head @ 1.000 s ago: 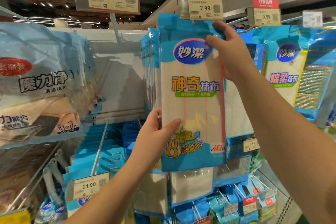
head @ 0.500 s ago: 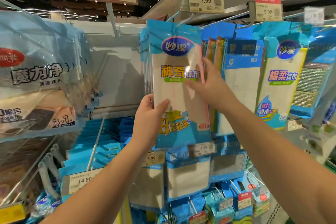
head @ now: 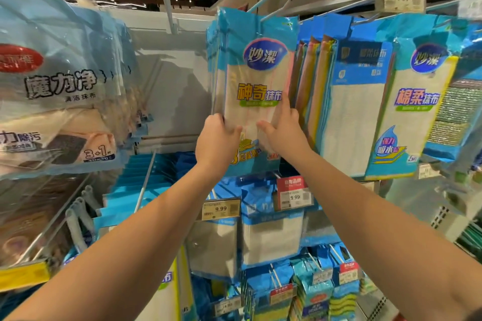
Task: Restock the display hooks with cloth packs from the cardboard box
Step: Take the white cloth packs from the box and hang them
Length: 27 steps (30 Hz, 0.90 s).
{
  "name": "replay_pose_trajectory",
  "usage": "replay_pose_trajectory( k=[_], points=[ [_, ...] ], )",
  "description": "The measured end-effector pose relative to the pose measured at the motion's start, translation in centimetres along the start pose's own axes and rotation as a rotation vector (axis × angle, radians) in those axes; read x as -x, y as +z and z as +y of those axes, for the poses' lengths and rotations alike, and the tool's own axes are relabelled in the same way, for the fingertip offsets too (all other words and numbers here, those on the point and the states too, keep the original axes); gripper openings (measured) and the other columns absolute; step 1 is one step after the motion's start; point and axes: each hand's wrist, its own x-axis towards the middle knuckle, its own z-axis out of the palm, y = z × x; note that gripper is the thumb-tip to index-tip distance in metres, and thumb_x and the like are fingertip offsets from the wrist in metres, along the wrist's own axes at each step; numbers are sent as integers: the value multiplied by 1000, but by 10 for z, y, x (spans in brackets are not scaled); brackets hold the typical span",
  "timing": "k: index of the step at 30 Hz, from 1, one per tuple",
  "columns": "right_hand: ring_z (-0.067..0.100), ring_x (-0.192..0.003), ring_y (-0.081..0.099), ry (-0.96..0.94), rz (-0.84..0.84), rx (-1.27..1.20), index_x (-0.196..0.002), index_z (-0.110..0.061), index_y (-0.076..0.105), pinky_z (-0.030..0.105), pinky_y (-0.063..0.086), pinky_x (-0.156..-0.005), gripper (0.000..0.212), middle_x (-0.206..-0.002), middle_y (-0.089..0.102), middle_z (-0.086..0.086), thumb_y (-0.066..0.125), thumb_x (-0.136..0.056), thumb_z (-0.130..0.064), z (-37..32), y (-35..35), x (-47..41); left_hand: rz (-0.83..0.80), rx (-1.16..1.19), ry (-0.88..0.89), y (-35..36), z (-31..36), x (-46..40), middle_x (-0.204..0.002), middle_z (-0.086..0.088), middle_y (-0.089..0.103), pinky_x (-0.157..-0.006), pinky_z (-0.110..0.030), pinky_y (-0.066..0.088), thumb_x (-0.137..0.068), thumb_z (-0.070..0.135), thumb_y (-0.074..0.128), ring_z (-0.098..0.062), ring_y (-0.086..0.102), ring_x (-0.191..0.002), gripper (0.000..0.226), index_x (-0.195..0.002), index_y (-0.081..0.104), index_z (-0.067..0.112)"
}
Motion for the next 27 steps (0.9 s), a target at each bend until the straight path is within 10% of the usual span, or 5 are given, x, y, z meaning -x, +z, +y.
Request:
replay_pose_trajectory(
  k=[9,19,27],
  points=[
    [31,-133,40,6,64,33,-158,-31,-3,42,37,-105,89,-149,29,12,59,-96,-41,10,6,15,173,-185,98,7,-22,8,-125,-6,42,-94,-38,45,-82,40,79,-27,43,-115,54,-120,54,11],
    [38,-131,41,59,121,260,-151,-12,31,49,37,-108,73,-146,36,20,64,-91,-38,-23,17,85,-106,-23,6,-61,-44,47,-145,-9,48,-101,-36,39,-97,40,61,-26,49,-131,58,-143,44,9],
    [35,-106,60,-61,-224,163,-112,1,67,39,40,-93,30,-113,65,24,63,-91,-20,-127,131,233,-130,-54,-155,-267,-173,196,-107,-1,68,-72,-24,38,-98,33,60,-15,61,-94,27,-119,65,16]
  ],
)
